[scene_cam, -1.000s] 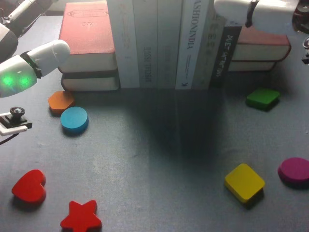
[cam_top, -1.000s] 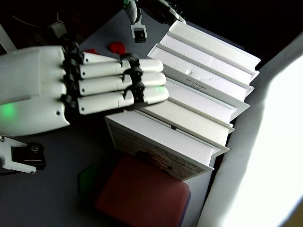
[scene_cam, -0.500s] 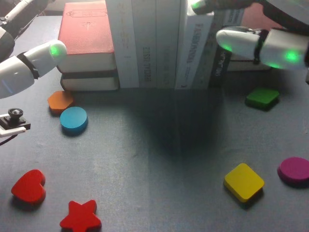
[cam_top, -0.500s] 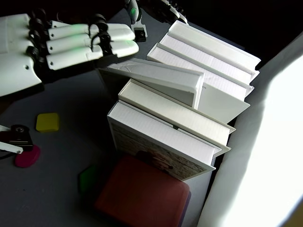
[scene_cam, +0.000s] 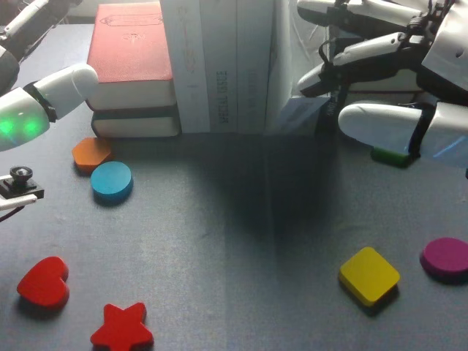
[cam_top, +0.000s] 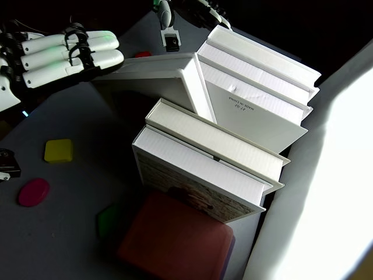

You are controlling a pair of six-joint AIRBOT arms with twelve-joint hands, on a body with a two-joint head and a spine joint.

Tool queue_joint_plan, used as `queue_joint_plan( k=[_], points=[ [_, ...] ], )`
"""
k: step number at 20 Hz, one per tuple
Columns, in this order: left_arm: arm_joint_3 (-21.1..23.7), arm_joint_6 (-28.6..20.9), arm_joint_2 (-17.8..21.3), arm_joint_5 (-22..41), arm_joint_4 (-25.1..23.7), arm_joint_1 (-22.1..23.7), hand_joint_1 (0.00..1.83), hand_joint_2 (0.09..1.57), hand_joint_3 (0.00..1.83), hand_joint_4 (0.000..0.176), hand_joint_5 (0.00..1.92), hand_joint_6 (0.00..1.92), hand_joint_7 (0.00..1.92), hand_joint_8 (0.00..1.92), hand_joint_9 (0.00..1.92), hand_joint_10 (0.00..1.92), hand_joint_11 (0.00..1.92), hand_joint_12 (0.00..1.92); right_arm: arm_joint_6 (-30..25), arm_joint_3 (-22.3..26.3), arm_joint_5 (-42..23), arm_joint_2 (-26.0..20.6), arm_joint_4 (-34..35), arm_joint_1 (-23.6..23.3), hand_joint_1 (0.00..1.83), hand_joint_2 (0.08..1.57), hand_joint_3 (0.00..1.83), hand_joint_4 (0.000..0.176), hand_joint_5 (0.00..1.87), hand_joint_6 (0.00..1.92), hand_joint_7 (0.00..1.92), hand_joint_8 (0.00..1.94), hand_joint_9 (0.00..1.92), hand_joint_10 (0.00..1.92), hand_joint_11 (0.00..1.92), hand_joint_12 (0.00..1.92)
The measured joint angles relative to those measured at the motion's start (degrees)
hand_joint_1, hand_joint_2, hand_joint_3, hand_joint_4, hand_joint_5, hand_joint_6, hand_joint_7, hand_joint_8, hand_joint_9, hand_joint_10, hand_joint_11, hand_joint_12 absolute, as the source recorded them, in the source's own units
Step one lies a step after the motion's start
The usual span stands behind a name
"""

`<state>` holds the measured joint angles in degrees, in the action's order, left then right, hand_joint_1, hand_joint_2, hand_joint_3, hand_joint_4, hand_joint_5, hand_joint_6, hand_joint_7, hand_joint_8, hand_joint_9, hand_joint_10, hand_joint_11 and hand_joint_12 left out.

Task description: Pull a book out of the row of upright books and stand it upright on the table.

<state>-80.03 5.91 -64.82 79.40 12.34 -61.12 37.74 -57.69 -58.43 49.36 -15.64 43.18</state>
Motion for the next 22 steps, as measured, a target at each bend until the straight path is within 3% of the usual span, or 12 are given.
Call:
queue_joint_plan(
  k=[2,4,6,8,11,13,14,15,16,19,20,22],
  points=[
    [0.02,-0.02,0.00,0.17,0.00,-0.02,0.35,1.36,0.00,0.070,0.10,0.00,0.00,0.00,0.00,0.00,0.00,0.00,-0.04,-0.07,-0.61,-0.02,0.07,-0.02,0.12,1.41,0.01,0.000,0.30,0.01,0.10,0.00,0.00,0.00,0.00,0.00],
    [0.00,-0.02,0.00,0.22,0.17,-0.02,0.34,1.36,0.00,0.075,0.09,0.00,0.00,0.00,0.00,0.00,0.00,0.00,-0.17,-0.13,-0.59,-0.70,-0.26,-0.09,0.71,1.31,0.00,0.000,0.02,0.00,0.01,0.00,0.00,0.00,0.00,0.00],
    [0.00,0.00,0.00,0.28,0.20,-0.02,0.34,1.36,0.00,0.081,0.09,0.00,0.00,0.00,0.00,0.00,0.00,0.00,-0.35,-0.13,-0.83,-2.56,-0.74,-0.13,0.92,1.21,0.00,0.052,0.00,0.00,0.00,0.00,0.00,0.00,0.00,0.00],
    [0.00,0.00,0.00,0.31,0.35,-0.13,0.35,1.36,0.00,0.069,0.09,0.00,0.00,0.00,0.00,0.00,0.00,0.00,-0.46,-0.44,-0.15,-4.09,-1.81,-1.03,0.96,1.17,0.00,0.080,0.00,0.00,0.00,0.00,0.00,0.00,0.00,0.00],
    [0.00,0.00,0.00,0.28,0.33,-0.55,0.35,1.36,0.00,0.060,0.10,0.00,0.00,0.00,0.00,0.00,0.00,0.00,-1.18,-0.44,2.78,-4.81,-6.49,-5.90,1.07,1.11,0.00,0.164,0.00,0.00,0.00,0.00,0.00,0.00,0.00,0.00],
    [0.00,-0.02,0.00,0.31,0.76,-0.61,0.37,1.36,0.00,0.063,0.10,0.00,0.00,0.00,0.00,0.00,0.00,0.00,-2.51,-0.44,7.52,-4.85,-13.07,-11.52,1.16,1.07,0.00,0.132,0.00,0.00,0.00,0.00,0.00,0.00,0.00,0.00],
    [0.00,-0.02,0.00,0.39,0.81,-0.70,0.36,1.35,0.00,0.063,0.09,0.00,0.00,0.00,0.00,0.00,0.00,0.00,-3.74,-0.44,9.84,-4.83,-16.20,-14.27,1.19,1.07,0.00,0.081,0.00,0.00,0.00,0.00,0.00,0.00,0.00,0.00],
    [0.00,0.00,0.00,0.59,0.79,-0.96,0.36,1.35,0.00,0.063,0.09,0.00,0.00,0.00,0.00,0.00,0.00,0.00,-5.46,-0.44,13.29,-4.85,-21.44,-17.73,1.22,1.09,0.00,0.027,0.00,0.00,0.00,0.00,0.00,0.00,0.00,1.15],
    [0.00,0.00,0.00,0.52,0.79,-1.18,0.36,1.35,0.00,0.065,0.10,0.00,0.00,0.00,0.00,0.00,0.00,0.00,-7.87,-0.42,17.27,-4.83,-27.50,-21.40,1.19,1.10,0.00,0.000,0.00,0.00,0.00,0.00,0.00,0.00,0.00,1.77],
    [0.00,-0.02,0.00,0.50,0.79,-1.18,0.36,1.36,0.00,0.066,0.10,0.00,0.00,0.00,0.00,0.00,0.00,0.00,-14.29,0.17,24.39,-4.85,-40.74,-28.70,1.20,1.09,0.00,0.020,0.00,0.00,0.00,0.00,0.00,0.00,0.00,1.91],
    [0.00,-0.02,0.00,0.50,0.79,-1.18,0.36,1.35,0.00,0.059,0.10,0.00,0.00,0.00,0.00,0.00,0.00,0.00,-18.49,0.61,26.64,-4.90,-47.45,-31.30,1.30,1.05,0.00,0.067,0.00,0.00,0.00,0.00,0.00,0.00,0.00,1.92],
    [0.00,-0.02,0.00,0.50,0.81,-1.18,0.36,1.35,0.00,0.064,0.10,0.00,0.00,0.00,0.00,0.00,0.00,0.00,-25.90,1.55,29.33,-4.83,-60.65,-34.64,1.32,1.03,0.00,0.061,0.00,0.00,0.00,0.00,0.00,0.00,0.00,1.92]
  ],
)
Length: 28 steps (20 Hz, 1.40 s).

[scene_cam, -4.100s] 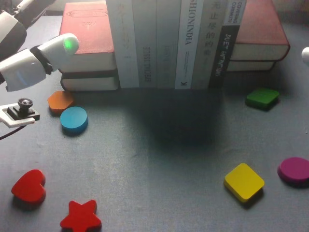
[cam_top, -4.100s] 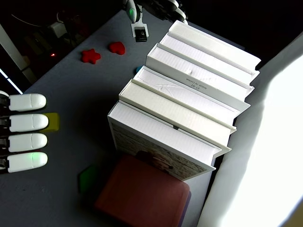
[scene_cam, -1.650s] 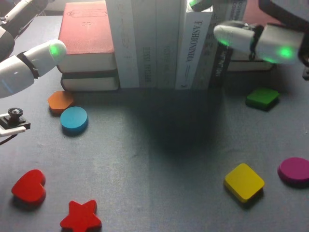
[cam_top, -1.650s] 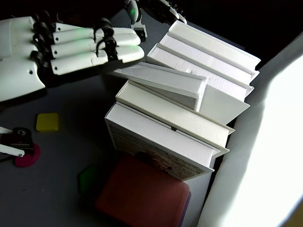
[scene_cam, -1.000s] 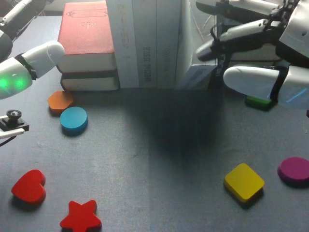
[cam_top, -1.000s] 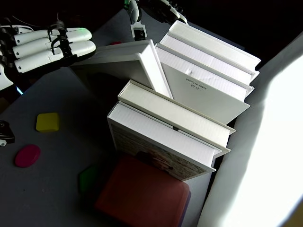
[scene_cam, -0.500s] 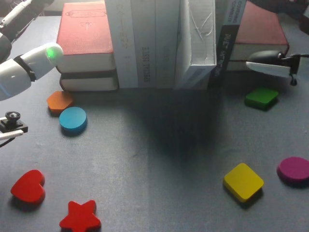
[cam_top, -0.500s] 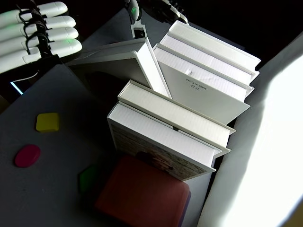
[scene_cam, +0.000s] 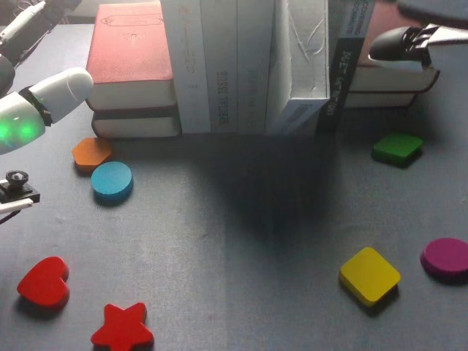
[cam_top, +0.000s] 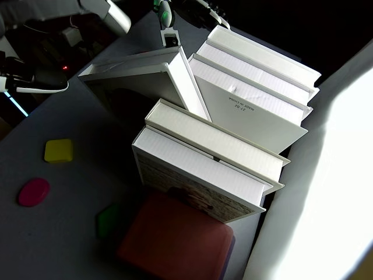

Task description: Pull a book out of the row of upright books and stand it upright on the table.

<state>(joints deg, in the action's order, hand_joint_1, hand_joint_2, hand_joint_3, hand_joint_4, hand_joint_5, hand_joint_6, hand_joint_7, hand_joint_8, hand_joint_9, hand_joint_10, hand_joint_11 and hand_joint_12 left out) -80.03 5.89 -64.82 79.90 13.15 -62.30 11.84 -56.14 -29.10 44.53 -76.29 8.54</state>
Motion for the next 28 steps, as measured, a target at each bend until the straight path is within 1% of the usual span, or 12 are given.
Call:
queue_joint_plan(
  k=[3,5,9,11,13,17,18,19,20,23,24,28],
  points=[
    [0.00,0.00,0.00,-0.22,0.02,-0.02,0.33,1.36,0.00,0.071,0.08,0.00,0.00,0.00,0.00,0.00,0.00,0.00,-13.16,1.05,0.92,0.24,-20.17,-7.52,1.23,1.01,0.00,0.073,0.00,0.00,0.00,0.00,0.00,0.00,0.00,1.56],
    [0.00,0.00,-0.02,-0.22,-0.07,-0.02,0.30,1.36,0.00,0.089,0.05,0.00,0.00,0.00,0.00,0.00,0.00,0.00,-15.58,1.73,1.25,0.42,-24.30,-8.39,1.17,1.00,0.00,0.046,0.00,0.00,0.00,0.00,0.00,0.00,0.00,1.36],
    [-0.02,0.00,-0.07,-0.61,0.04,-0.02,0.35,1.37,0.00,0.076,0.07,0.01,0.00,0.00,0.00,0.00,0.00,0.00,-22.29,2.08,-0.37,2.38,-35.47,-9.03,1.28,0.94,0.00,0.028,0.01,0.00,0.00,0.00,0.00,0.00,0.00,1.21],
    [-0.02,-0.02,-0.13,-0.61,-0.07,-0.02,0.31,1.35,0.00,0.099,0.05,0.00,0.00,0.00,0.00,0.00,0.00,0.00,-23.96,1.97,-0.42,3.67,-37.88,-9.07,1.30,0.93,0.00,0.000,0.04,0.01,0.00,0.00,0.00,0.00,0.00,0.92],
    [-0.02,-0.02,-0.17,-0.68,0.02,-0.02,0.35,1.36,0.00,0.083,0.08,0.01,0.00,0.00,0.00,0.00,0.00,0.00,-25.51,1.09,-0.81,5.49,-40.17,-8.20,1.29,0.95,0.00,0.000,0.02,0.00,0.00,0.00,0.01,0.00,0.00,0.89],
    [-0.02,-0.11,-0.20,-0.63,0.00,-0.02,0.34,1.36,0.00,0.070,0.10,0.01,0.00,0.00,0.00,0.00,0.00,0.00,-28.39,-1.57,0.26,9.33,-43.50,-5.31,1.32,0.97,0.01,0.000,0.33,0.10,0.20,0.04,0.18,0.08,0.00,1.28],
    [-0.02,-0.15,-0.20,-0.61,0.02,-0.02,0.37,1.36,0.00,0.069,0.10,0.01,0.00,0.00,0.00,0.00,0.00,0.00,-28.83,-2.45,0.72,10.36,-44.00,-4.63,1.36,1.02,0.01,0.000,0.58,0.14,0.58,0.11,0.45,0.46,0.11,1.51],
    [-0.02,-0.17,-0.20,-0.61,-0.02,-0.02,0.37,1.36,0.00,0.063,0.10,0.01,0.00,0.00,0.00,0.00,0.00,0.00,-29.49,-3.52,1.33,11.80,-44.04,-3.80,1.38,1.08,0.01,0.000,0.88,0.71,1.02,0.65,0.82,1.06,0.54,1.47],
    [-0.02,-0.17,-0.20,-0.61,-0.04,-0.02,0.37,1.36,0.00,0.060,0.10,0.01,0.00,0.00,0.00,0.00,0.00,0.00,-29.68,-4.00,1.46,12.52,-44.13,-3.37,1.38,1.08,0.00,0.000,1.00,0.77,1.10,0.78,0.89,1.17,0.64,1.41],
    [-0.02,-0.20,-0.20,-0.63,0.09,-0.02,0.35,1.36,0.00,0.052,0.10,0.00,0.00,0.00,0.00,0.00,0.00,0.00,-29.24,-4.26,1.05,13.55,-44.39,-2.91,1.24,1.16,0.01,0.000,0.97,0.94,0.82,1.38,0.67,1.40,0.59,1.65],
    [-0.02,-0.20,-0.20,-0.61,0.24,-0.09,0.34,1.36,0.00,0.068,0.09,0.00,0.00,0.00,0.00,0.00,0.00,0.00,-29.27,-4.24,1.09,13.66,-44.39,-2.91,1.21,1.19,0.01,0.000,0.94,0.97,0.76,1.48,0.61,1.53,0.55,1.73],
    [-0.02,-0.22,-0.20,-0.61,0.20,-0.09,0.33,1.37,0.00,0.053,0.08,0.00,0.00,0.00,0.00,0.00,0.00,0.00,-25.83,-1.55,-0.94,10.93,-41.72,-2.71,1.20,1.24,0.01,0.000,0.79,1.11,0.72,1.67,0.63,1.79,0.58,1.92]
  ],
)
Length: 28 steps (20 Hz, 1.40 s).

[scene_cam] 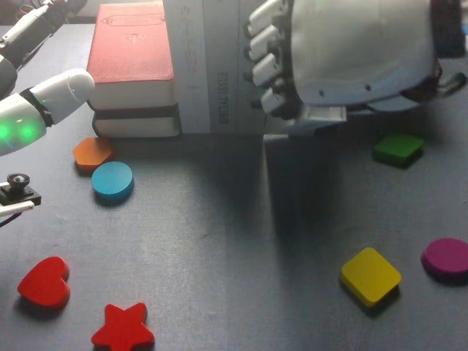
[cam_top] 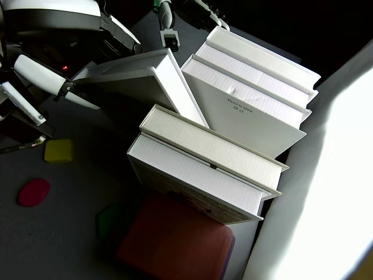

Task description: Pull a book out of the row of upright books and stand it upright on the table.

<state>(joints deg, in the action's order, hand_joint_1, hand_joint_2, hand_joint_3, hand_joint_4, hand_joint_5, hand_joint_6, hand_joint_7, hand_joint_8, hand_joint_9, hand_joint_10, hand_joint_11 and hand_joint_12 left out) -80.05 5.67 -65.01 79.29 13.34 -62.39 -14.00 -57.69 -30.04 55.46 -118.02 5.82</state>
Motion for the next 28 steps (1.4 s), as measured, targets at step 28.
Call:
queue_joint_plan(
  k=[28],
  points=[
    [-0.07,-0.13,-0.42,0.48,0.85,-0.48,0.32,1.37,0.00,0.068,0.09,0.01,0.00,0.00,0.00,0.00,0.00,0.00,-4.22,-1.36,-17.75,-2.54,13.25,-3.63,1.16,1.31,0.00,0.000,0.75,1.21,0.56,1.81,0.41,1.73,0.23,1.92]
  ],
)
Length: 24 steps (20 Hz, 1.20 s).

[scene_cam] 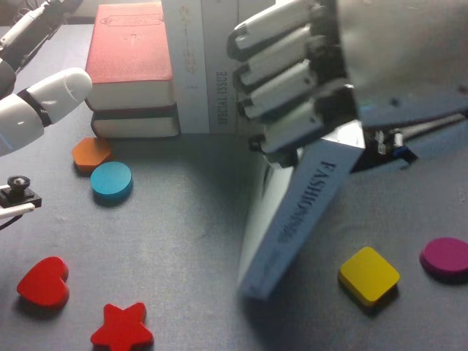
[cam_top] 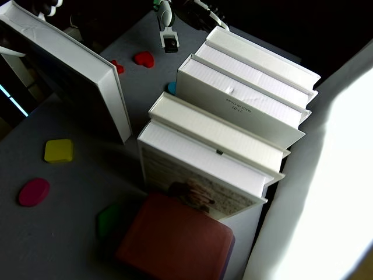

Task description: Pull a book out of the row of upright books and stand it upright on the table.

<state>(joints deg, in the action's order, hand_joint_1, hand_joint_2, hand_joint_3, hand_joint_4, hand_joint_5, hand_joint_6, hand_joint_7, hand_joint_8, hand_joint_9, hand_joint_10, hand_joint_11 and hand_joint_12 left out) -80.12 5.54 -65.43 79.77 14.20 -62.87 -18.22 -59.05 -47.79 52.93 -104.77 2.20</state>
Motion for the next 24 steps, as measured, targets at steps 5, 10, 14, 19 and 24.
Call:
queue_joint_plan(
  k=[5,10,14,19,24],
  points=[
    [-0.11,-0.02,-0.07,-0.02,0.26,0.00,0.39,1.37,0.00,0.085,0.07,0.00,0.00,0.00,0.00,0.00,0.00,0.00,-9.84,-10.21,0.48,8.09,3.63,2.40,1.15,1.31,0.00,0.000,0.78,1.19,0.51,1.81,0.40,1.73,0.22,1.92],
    [-0.11,-0.02,-0.07,-0.04,0.39,-0.04,0.31,1.37,0.00,0.072,0.09,0.01,0.00,0.00,0.00,0.00,0.00,0.00,-13.20,-16.92,-1.38,10.45,8.37,4.13,1.15,1.31,0.00,0.000,0.78,1.19,0.51,1.81,0.40,1.73,0.22,1.92],
    [-0.11,-0.02,-0.11,0.00,0.39,-0.04,0.31,1.36,0.00,0.072,0.10,0.01,0.00,0.00,0.00,0.00,0.00,0.00,-13.49,-20.48,-0.57,11.41,10.91,5.33,0.87,0.98,0.00,0.007,0.01,0.01,0.00,0.01,0.00,0.02,0.00,0.66],
    [-0.76,-0.04,-0.37,0.83,0.92,-0.04,0.29,1.39,0.01,0.081,0.07,0.00,0.00,0.00,0.00,0.00,0.00,0.00,-14.01,-22.56,0.22,13.51,11.58,5.75,0.67,0.95,0.00,0.026,0.00,0.00,0.00,0.00,0.00,0.00,0.04,0.03],
    [-1.66,-0.70,-1.92,1.16,1.51,-0.04,0.36,1.36,0.00,0.056,0.10,0.02,0.00,0.00,0.00,0.00,0.00,0.00,-14.73,-23.56,-0.07,14.10,12.33,6.32,0.93,1.11,0.03,0.057,0.00,0.00,0.00,0.00,0.00,0.00,0.01,0.28]
  ],
)
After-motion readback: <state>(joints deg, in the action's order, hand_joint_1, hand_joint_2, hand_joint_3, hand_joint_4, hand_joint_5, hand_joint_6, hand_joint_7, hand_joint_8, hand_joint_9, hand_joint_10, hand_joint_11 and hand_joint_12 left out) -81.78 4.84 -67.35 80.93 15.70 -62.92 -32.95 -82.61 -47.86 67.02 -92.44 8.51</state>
